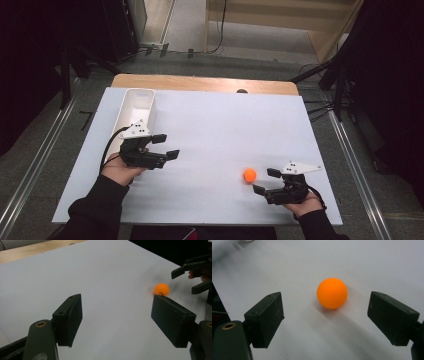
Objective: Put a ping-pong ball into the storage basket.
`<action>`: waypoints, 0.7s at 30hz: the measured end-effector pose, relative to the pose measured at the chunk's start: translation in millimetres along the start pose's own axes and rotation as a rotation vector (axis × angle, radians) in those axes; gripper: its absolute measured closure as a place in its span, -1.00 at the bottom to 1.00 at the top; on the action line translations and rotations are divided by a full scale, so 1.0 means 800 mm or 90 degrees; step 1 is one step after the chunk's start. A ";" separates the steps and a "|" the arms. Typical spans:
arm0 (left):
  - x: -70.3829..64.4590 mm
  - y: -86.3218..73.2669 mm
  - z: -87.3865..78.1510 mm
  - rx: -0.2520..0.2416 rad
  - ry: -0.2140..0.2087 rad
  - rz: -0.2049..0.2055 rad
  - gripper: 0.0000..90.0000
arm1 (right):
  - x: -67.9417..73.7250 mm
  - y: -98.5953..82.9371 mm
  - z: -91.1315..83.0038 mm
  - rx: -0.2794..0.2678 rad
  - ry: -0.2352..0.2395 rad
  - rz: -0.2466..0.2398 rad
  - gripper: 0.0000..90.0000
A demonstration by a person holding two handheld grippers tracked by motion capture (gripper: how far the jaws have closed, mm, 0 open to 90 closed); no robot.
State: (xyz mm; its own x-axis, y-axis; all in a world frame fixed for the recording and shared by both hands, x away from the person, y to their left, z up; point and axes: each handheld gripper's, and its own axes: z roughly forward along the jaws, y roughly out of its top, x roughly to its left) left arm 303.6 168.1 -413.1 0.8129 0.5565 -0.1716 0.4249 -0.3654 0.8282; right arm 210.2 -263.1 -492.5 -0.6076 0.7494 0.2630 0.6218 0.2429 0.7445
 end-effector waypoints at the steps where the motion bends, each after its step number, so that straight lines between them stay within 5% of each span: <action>1: 0.000 -0.001 -0.001 0.002 0.000 0.004 -0.43 | 0.000 0.000 0.000 0.000 0.000 0.000 -0.73; 21: -0.013 -0.029 0.004 0.014 -0.015 0.050 -0.43 | 0.000 -0.002 -0.002 -0.001 -0.006 0.005 -0.73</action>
State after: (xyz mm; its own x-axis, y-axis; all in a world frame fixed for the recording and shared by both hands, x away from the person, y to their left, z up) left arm 286.5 168.7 -432.0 0.8533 0.5078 -0.1187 0.3675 -0.4240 0.8277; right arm 208.7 -264.6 -492.8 -0.5977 0.7571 0.2638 0.6261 0.2353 0.7434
